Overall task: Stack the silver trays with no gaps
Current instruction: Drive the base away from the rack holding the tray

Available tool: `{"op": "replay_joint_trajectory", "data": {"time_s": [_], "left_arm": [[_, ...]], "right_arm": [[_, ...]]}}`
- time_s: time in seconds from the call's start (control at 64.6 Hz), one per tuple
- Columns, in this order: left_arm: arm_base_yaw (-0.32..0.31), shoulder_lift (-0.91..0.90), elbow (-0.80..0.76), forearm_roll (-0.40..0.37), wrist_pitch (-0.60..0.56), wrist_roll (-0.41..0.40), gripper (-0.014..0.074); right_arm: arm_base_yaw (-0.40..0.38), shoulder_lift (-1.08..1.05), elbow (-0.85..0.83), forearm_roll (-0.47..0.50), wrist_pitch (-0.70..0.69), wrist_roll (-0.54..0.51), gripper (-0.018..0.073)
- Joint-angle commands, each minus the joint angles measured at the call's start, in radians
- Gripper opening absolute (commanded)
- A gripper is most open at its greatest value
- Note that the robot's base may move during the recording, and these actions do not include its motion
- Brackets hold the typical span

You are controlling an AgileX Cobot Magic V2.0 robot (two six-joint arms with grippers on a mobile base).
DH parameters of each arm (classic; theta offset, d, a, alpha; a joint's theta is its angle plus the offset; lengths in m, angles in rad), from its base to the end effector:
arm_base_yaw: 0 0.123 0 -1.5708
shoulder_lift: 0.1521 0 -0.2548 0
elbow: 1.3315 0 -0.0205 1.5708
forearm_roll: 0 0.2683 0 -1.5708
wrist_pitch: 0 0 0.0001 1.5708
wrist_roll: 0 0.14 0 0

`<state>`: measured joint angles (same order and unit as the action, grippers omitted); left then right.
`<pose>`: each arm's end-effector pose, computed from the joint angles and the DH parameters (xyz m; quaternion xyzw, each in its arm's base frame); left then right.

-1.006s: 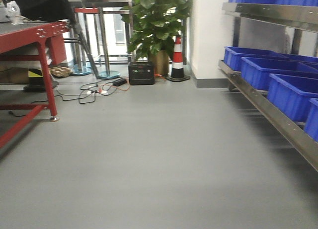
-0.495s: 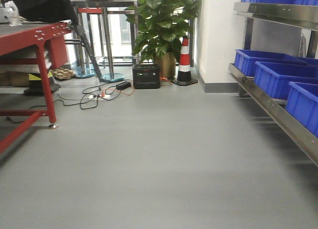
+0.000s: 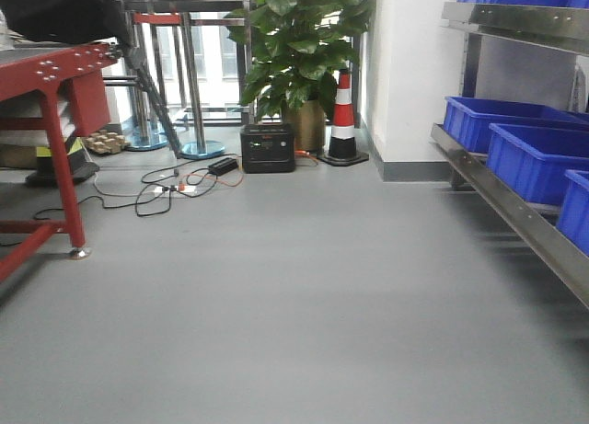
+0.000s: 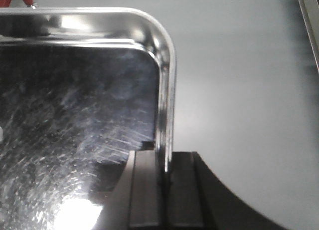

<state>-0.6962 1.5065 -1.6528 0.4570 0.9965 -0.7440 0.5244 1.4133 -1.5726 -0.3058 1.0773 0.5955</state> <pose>0.3225 -0.2019 0.3738 0.0170 0.8963 -0.0846 0.4350 0.3187 0.1415 0.3652 0.0140 0.9215 0.0618 0.3831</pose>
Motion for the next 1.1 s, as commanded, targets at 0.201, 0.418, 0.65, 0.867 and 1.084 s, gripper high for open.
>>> {"op": "replay_joint_trajectory", "data": {"time_s": [0.201,0.418,0.65,0.867,1.084], "left_arm": [[-0.007,-0.005,-0.011,-0.008,-0.079,0.002,-0.0016],[-0.007,-0.005,-0.011,0.001,-0.079,0.002,-0.0016],[-0.007,-0.005,-0.011,0.003,-0.081,0.002,-0.0016],[-0.007,-0.004,-0.011,0.003,-0.081,0.002,-0.0016],[-0.007,-0.004,-0.011,0.003,-0.081,0.002,-0.0016]], "right_arm": [[0.006,0.0,-0.007,0.011,-0.039,-0.022,-0.0067],[0.006,0.0,-0.007,0.011,-0.039,-0.022,-0.0067],[0.006,0.0,-0.007,0.011,-0.039,-0.022,-0.0067],[0.006,0.0,-0.007,0.011,-0.039,-0.022,-0.0067],[0.006,0.0,-0.007,0.011,-0.039,-0.022,-0.0067]]}}
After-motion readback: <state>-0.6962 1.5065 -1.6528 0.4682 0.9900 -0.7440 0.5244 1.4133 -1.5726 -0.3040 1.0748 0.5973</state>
